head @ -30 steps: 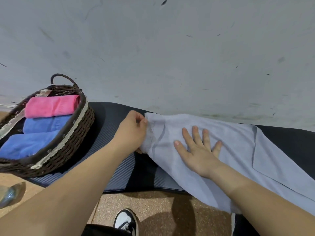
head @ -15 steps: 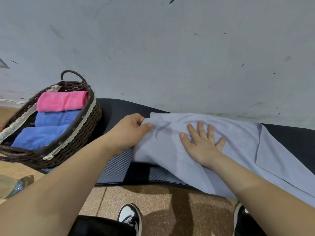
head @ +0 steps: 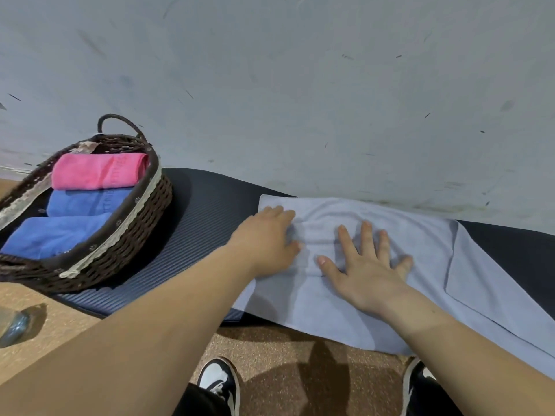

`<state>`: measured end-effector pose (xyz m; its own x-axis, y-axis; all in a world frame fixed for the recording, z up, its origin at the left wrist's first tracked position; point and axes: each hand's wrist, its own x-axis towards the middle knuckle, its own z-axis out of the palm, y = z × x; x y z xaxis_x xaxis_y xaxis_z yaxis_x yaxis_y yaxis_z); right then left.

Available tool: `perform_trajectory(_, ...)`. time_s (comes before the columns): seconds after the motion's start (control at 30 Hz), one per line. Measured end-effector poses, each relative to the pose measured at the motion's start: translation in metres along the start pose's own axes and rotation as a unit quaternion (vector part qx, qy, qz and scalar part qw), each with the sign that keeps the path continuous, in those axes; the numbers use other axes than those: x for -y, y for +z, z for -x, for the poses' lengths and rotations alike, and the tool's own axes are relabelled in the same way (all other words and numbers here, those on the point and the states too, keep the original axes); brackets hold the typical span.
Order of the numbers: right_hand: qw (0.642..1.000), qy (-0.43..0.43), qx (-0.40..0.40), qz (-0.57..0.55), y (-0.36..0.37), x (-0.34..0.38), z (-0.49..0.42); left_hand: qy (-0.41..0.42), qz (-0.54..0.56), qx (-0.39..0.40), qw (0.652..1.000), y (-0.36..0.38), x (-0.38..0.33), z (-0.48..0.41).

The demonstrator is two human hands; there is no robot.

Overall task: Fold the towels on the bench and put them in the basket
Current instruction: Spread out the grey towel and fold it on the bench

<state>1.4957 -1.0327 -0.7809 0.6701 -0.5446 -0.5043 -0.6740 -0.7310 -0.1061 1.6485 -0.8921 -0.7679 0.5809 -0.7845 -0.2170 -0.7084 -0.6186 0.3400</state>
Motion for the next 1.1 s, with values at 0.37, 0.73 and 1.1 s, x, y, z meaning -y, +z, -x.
perform_trajectory(0.37, 0.999, -0.029, 0.002, -0.018, 0.018, 0.013, -0.002, -0.077, -0.07, 0.004, 0.995, 0.043, 0.024, -0.005)
perform_trajectory(0.73, 0.963, -0.225, -0.06, -0.138, 0.004, -0.018, 0.032, -0.139, -0.106, -0.013, 0.985, 0.006, 0.061, 0.015)
perform_trajectory(1.1, 0.974, -0.068, -0.13, -0.17, -0.023, -0.122, 0.058, 0.139, -0.038, -0.006, 0.99, 0.029, -0.11, -0.018)
